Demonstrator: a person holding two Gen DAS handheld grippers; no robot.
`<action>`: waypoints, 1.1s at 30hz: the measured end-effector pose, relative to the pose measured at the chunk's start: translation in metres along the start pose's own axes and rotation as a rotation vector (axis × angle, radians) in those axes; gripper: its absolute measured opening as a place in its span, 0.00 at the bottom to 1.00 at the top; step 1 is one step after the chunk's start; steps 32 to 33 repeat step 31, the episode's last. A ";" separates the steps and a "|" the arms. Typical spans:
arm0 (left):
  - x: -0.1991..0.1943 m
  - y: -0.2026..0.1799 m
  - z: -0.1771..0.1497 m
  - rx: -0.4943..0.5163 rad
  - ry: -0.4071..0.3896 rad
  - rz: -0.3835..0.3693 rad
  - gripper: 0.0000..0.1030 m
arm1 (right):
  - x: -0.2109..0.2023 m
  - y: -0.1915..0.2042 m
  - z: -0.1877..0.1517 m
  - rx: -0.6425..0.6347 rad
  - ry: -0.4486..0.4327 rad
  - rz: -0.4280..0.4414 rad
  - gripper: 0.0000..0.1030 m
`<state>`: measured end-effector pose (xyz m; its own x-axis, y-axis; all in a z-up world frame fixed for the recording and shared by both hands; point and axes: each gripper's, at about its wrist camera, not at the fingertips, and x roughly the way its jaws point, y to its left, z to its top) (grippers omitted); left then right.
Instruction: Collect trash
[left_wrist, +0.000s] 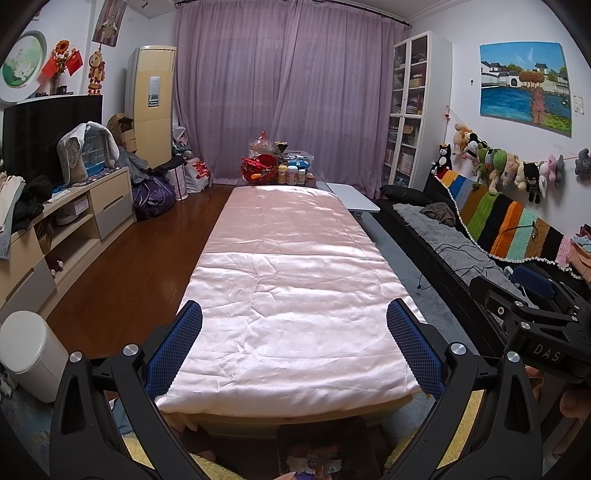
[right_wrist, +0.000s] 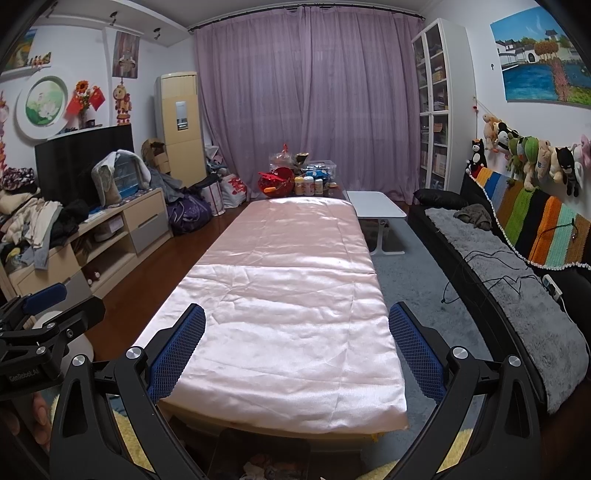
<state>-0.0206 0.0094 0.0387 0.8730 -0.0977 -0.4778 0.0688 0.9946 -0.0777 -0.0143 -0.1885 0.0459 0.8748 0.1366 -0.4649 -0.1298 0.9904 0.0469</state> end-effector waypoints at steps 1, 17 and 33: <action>0.001 0.000 0.000 0.001 0.002 0.004 0.92 | 0.000 0.001 0.000 0.000 0.001 0.000 0.97; 0.002 0.005 -0.003 -0.024 -0.013 0.083 0.92 | 0.003 0.002 -0.011 0.000 0.007 -0.002 0.97; 0.004 0.007 -0.001 -0.011 0.003 0.110 0.92 | 0.000 -0.001 -0.011 -0.008 0.013 -0.003 0.97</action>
